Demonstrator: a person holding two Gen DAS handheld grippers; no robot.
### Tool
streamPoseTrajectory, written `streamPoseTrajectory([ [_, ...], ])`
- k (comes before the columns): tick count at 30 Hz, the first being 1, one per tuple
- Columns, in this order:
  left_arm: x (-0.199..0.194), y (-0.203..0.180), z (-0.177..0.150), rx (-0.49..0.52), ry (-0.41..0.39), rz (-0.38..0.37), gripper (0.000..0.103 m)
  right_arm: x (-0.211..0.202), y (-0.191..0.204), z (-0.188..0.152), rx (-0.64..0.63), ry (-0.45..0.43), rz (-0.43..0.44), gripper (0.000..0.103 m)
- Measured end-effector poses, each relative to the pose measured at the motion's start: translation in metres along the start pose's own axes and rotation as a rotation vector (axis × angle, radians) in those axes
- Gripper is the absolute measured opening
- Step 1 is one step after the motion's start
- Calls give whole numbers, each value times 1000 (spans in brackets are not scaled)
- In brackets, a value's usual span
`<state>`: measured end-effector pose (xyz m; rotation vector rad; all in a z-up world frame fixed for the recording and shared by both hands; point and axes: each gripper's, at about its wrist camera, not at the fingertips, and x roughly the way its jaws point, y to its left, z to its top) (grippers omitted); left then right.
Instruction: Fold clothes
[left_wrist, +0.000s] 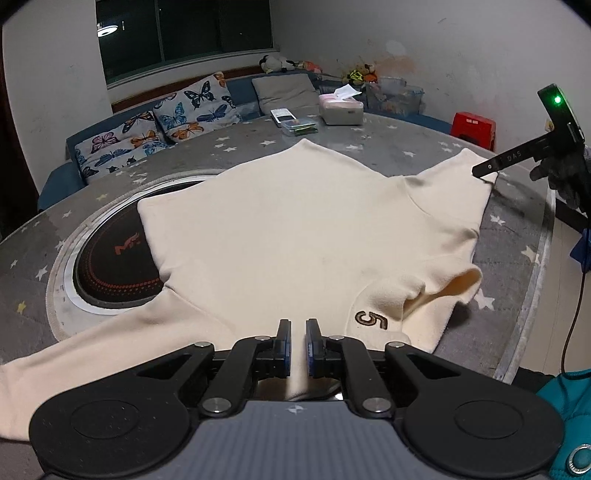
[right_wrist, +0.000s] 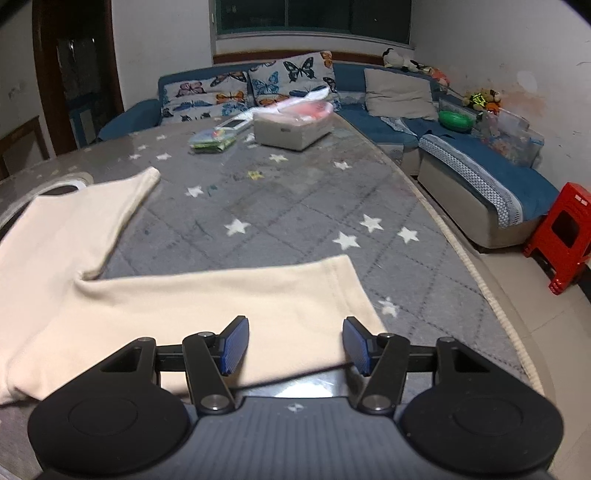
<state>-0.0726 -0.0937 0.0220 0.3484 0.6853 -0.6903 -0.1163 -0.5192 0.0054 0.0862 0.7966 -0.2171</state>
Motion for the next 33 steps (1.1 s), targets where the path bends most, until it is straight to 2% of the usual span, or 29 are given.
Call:
streamPoseTrajectory([
  [6, -4, -3, 17, 13, -44, 13, 12, -7, -23, -1, 63, -29, -59, 54],
  [10, 1, -9, 31, 9, -69, 4, 15, -5, -32, -6, 97, -17, -61, 49],
  [14, 14, -24, 42, 9, -70, -21, 15, -6, -35, -10, 128, -22, -44, 36],
  [17, 23, -37, 49, 11, -69, -40, 16, -7, -36, -11, 149, -31, -32, 21],
  [18, 26, -41, 51, 12, -69, -46, 20, -7, -37, -11, 156, -35, -28, 15],
  [21, 36, -54, 58, 13, -68, -64, 28, -9, -38, -10, 183, -56, -22, 11],
  [26, 47, -82, 64, 73, -70, -107, 28, -22, -38, -7, 192, -116, -13, 7],
  [33, 55, -108, 60, 105, -72, -144, 28, -21, -38, -4, 188, -122, -11, 7],
])
